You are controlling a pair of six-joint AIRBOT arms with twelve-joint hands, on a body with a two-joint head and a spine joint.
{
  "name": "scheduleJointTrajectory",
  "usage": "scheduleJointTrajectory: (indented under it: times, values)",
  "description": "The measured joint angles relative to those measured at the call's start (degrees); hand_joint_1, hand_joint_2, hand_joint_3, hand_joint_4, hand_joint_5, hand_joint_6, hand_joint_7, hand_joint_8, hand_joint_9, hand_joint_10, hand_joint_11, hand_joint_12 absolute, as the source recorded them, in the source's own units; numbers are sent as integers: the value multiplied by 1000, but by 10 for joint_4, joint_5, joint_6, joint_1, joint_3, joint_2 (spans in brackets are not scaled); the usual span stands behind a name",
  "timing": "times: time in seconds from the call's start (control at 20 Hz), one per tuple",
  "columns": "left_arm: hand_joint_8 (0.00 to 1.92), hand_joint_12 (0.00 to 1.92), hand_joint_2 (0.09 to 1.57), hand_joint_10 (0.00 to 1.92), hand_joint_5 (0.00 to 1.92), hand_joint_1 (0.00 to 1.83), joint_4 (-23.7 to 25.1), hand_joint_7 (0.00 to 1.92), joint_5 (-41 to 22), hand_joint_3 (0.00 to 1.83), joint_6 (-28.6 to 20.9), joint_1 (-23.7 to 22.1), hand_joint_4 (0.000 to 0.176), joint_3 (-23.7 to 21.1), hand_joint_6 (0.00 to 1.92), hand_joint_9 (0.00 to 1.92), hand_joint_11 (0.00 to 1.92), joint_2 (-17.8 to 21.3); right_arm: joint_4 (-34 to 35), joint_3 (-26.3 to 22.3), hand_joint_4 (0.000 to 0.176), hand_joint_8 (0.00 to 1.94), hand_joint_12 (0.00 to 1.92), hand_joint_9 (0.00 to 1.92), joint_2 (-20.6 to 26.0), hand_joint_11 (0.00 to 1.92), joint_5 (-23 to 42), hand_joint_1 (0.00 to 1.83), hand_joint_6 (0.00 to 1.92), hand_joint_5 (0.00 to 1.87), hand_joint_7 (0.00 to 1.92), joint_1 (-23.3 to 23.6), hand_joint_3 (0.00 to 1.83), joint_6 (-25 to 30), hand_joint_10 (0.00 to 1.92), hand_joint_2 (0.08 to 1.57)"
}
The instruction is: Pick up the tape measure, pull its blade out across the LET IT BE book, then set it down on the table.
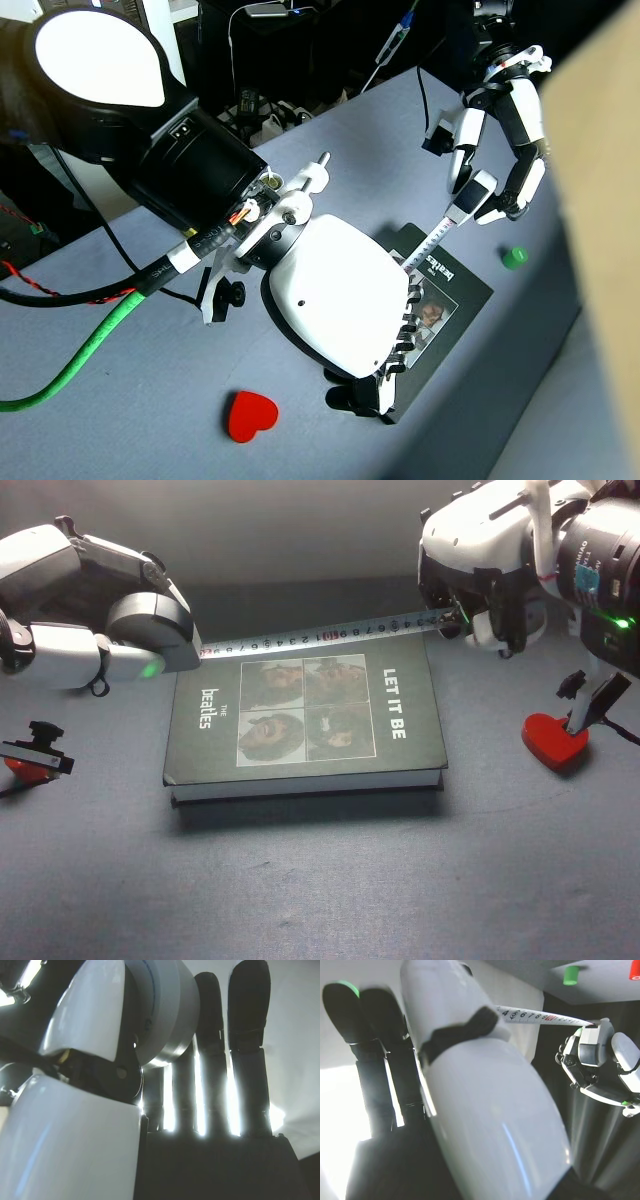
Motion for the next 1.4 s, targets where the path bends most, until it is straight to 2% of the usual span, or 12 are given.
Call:
scheduleJointTrajectory:
  times: [0.05, 0.1, 0.2, 0.25, 0.3, 0.35, 0.4, 1.1, 1.2, 1.25, 1.35, 1.4]
  values:
    - [1188, 1156, 1147, 1336, 869, 1371, 0, 861, 0, 0, 0, 0, 0, 0, 894, 918, 936, 0, -2, 0, 22, 994, 1189, 968, 1, 789, 3, 1210, 1048, 929, 999, -2, 0, -1, 708, 1127]
    - [1189, 1154, 1147, 1335, 867, 1371, 0, 858, 0, 0, 0, 0, 0, 0, 896, 920, 931, 0, 0, 0, 0, 939, 1194, 924, 2, 797, 4, 1338, 1024, 921, 995, -2, 3, -2, 1117, 1116]
    - [1205, 1157, 1152, 1338, 844, 1369, 0, 852, -1, 1, -1, 0, 0, 0, 917, 916, 932, 0, 3, 0, 0, 941, 1198, 903, 6, 776, 7, 1368, 1037, 904, 988, -2, 0, -2, 1232, 1120]
    - [1207, 1160, 1153, 1339, 842, 1369, 0, 850, -3, 1, -3, 0, 0, 0, 922, 915, 938, 0, 1, 0, 0, 940, 1199, 893, 9, 774, 10, 1368, 1038, 905, 992, -2, 0, -3, 1239, 1120]
    - [1218, 1160, 1158, 1350, 827, 1368, 0, 842, -3, 1, -6, 0, 0, 0, 941, 908, 937, 0, 1, 0, 0, 999, 1203, 892, 10, 776, 11, 1240, 1066, 904, 995, -2, 2, -3, 923, 1130]
    - [1223, 1168, 1161, 1360, 819, 1367, 0, 839, -3, 0, -6, 0, 0, 0, 950, 902, 925, 0, 2, 0, 0, 956, 1213, 888, 11, 805, 12, 1342, 1058, 886, 997, -2, 0, -5, 1182, 1126]
    - [1224, 1172, 1162, 1363, 818, 1367, 0, 838, -3, 0, -6, 0, 0, 0, 951, 901, 925, 0, 2, 0, 0, 961, 1224, 883, 11, 813, 12, 1362, 1072, 870, 991, -2, 1, -5, 1245, 1128]
    - [1214, 1173, 1156, 1352, 836, 1368, 3, 846, -6, 0, -1, 3, 0, 3, 918, 910, 930, 0, -5, 2, 0, 964, 1208, 902, 42, 782, 7, 1366, 1075, 879, 963, 4, 0, -22, 1253, 1129]
    - [1209, 1174, 1155, 1351, 839, 1369, 3, 847, -5, 0, -1, 3, 0, 3, 927, 911, 931, 0, -3, 2, 8, 1010, 1194, 948, 48, 779, 5, 1212, 1089, 898, 989, 4, 0, -24, 767, 1137]
    - [1208, 1174, 1155, 1350, 840, 1369, 3, 848, -5, 0, -1, 3, 0, 3, 927, 911, 932, 0, -3, 2, 0, 952, 1193, 912, 48, 785, 6, 1337, 1058, 892, 989, 4, 5, -24, 1143, 1123]
    - [1207, 1180, 1154, 1356, 843, 1369, 3, 854, -5, 0, -1, 3, 0, 3, 918, 905, 945, 0, -1, 1, 0, 955, 1199, 894, 47, 775, 12, 1366, 1065, 882, 979, 4, 0, -24, 1248, 1127]
    - [1203, 1175, 1151, 1346, 851, 1370, 3, 862, -5, 0, -1, 3, 0, 3, 901, 908, 944, 0, -1, 1, 0, 1019, 1198, 893, 47, 764, 13, 1236, 1091, 891, 977, 4, 2, -24, 936, 1138]
